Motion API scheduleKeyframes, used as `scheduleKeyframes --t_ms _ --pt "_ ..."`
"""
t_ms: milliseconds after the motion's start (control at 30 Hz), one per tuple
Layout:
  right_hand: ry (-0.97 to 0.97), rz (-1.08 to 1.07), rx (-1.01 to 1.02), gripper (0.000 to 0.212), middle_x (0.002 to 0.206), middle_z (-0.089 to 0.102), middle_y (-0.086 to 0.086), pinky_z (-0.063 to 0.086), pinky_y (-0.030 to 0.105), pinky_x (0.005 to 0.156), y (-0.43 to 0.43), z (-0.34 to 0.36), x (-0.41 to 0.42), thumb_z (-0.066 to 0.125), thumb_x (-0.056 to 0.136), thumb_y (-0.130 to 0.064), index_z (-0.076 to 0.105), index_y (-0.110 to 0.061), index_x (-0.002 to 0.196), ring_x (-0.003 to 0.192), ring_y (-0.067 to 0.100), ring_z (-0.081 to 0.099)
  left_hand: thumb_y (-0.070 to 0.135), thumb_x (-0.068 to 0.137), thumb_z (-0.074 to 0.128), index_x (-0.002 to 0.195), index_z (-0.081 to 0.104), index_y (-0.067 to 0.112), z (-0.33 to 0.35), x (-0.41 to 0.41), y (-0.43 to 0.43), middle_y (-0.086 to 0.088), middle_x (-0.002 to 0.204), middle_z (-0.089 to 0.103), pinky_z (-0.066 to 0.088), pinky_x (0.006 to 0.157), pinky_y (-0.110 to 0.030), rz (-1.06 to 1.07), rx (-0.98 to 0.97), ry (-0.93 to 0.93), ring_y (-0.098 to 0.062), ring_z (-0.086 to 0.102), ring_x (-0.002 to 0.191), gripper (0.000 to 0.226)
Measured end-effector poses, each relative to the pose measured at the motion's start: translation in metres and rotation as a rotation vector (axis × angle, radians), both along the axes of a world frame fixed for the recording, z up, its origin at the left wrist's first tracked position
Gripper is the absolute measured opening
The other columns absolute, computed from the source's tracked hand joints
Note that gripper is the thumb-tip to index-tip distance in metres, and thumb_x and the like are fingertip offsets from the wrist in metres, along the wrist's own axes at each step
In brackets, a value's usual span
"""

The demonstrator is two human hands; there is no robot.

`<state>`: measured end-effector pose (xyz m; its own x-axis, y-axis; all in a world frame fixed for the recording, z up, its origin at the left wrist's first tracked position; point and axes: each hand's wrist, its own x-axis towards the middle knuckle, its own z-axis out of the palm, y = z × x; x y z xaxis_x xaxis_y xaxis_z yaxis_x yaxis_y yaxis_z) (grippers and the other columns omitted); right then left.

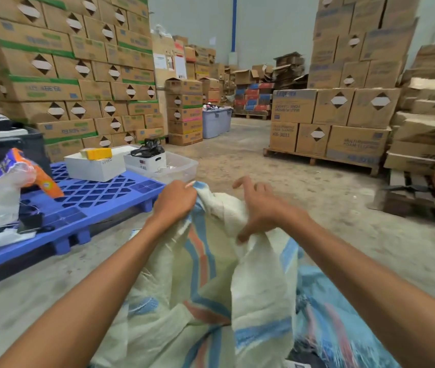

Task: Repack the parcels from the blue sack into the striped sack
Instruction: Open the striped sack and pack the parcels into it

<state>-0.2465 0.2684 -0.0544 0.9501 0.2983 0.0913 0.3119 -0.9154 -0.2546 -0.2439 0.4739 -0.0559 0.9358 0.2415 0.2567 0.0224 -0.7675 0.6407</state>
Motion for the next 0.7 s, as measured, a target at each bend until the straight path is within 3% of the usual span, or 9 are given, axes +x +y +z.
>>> scheduleKeyframes --t_ms 100,167,267,400,500,567,600,633,700 --pt "-0.415 -0.143 -0.175 0.071 0.109 0.058 0.005 0.050 0.039 0.075 -0.009 -0.005 0.009 0.083 0.069 -0.022 0.035 -0.027 0.120 0.097 0.028 0.055 0.031 0.092 0.038 0.108 0.064 -0.001 0.002 0.011 0.012 -0.024 0.117 0.063 0.047 0.087 -0.041 0.000 -0.156 0.100 -0.040 0.059 0.106 0.044" --pt "-0.532 -0.212 -0.176 0.040 0.093 0.066 0.004 0.052 0.036 0.062 -0.026 -0.003 0.013 0.073 0.081 -0.019 0.045 -0.023 0.110 0.079 0.029 0.061 0.038 0.086 0.035 0.094 0.062 0.009 0.006 0.011 0.022 -0.022 0.108 0.061 0.043 0.077 -0.038 0.013 -0.185 0.124 -0.034 0.055 0.090 0.040" --pt "-0.621 -0.275 -0.182 0.017 0.075 0.066 0.001 0.041 0.029 0.052 -0.046 -0.012 0.015 0.066 0.085 -0.013 0.061 -0.023 0.098 0.064 0.026 0.059 0.026 0.081 0.040 0.063 0.040 0.018 0.013 -0.008 0.026 -0.007 0.063 0.044 0.030 0.052 -0.028 0.016 -0.453 0.149 -0.020 0.039 0.053 0.020" --pt "-0.296 -0.416 0.249 0.037 0.096 0.073 0.002 0.049 0.031 0.059 -0.036 -0.031 0.019 0.062 0.081 -0.013 0.070 -0.029 0.114 0.083 0.024 0.067 0.009 0.078 0.035 0.055 0.027 0.020 0.021 -0.020 0.020 0.003 0.034 0.028 0.026 0.034 -0.011 -0.075 -0.737 0.269 -0.013 0.027 0.024 0.026" --pt "0.325 -0.226 0.847 0.094 0.140 0.049 0.007 0.056 0.046 0.087 -0.013 -0.034 0.013 0.070 0.082 -0.019 0.016 -0.026 0.157 0.127 0.032 0.055 0.009 0.064 0.037 0.054 0.024 0.020 0.022 -0.023 0.013 0.002 0.036 0.025 0.027 0.038 -0.013 -0.108 -0.919 0.299 -0.016 0.026 0.027 0.020" --pt "0.409 -0.043 0.803 0.135 0.163 0.020 0.003 0.047 0.047 0.104 0.003 -0.041 0.010 0.084 0.068 -0.034 -0.020 -0.035 0.155 0.144 0.029 0.034 0.011 0.060 0.037 0.049 0.024 0.020 0.020 -0.022 0.011 0.002 0.039 0.024 0.026 0.042 -0.017 -0.135 -1.006 0.317 -0.017 0.026 0.031 0.019" --pt "0.354 -0.003 0.674 0.143 0.165 0.017 0.001 0.040 0.046 0.112 0.011 -0.047 0.011 0.086 0.062 -0.037 -0.023 -0.035 0.154 0.147 0.026 0.029 0.010 0.064 0.036 0.048 0.024 0.021 0.018 -0.019 0.011 0.002 0.042 0.023 0.026 0.043 -0.019 -0.151 -1.041 0.326 -0.018 0.026 0.034 0.022" --pt "0.242 -0.003 0.550 0.136 0.163 0.025 0.002 0.039 0.044 0.113 0.016 -0.055 0.013 0.084 0.063 -0.036 -0.014 -0.032 0.157 0.145 0.026 0.033 0.010 0.070 0.035 0.050 0.025 0.021 0.016 -0.017 0.011 0.001 0.045 0.023 0.027 0.046 -0.023 -0.169 -1.065 0.339 -0.019 0.027 0.038 0.025" --pt "-0.015 -0.085 0.447 0.078 0.135 0.060 0.011 0.050 0.037 0.093 0.022 -0.066 0.015 0.066 0.073 -0.019 0.039 -0.021 0.147 0.123 0.033 0.056 0.011 0.076 0.034 0.053 0.027 0.021 0.015 -0.016 0.012 -0.001 0.050 0.024 0.027 0.052 -0.027 -0.191 -1.045 0.371 -0.020 0.030 0.045 0.026"
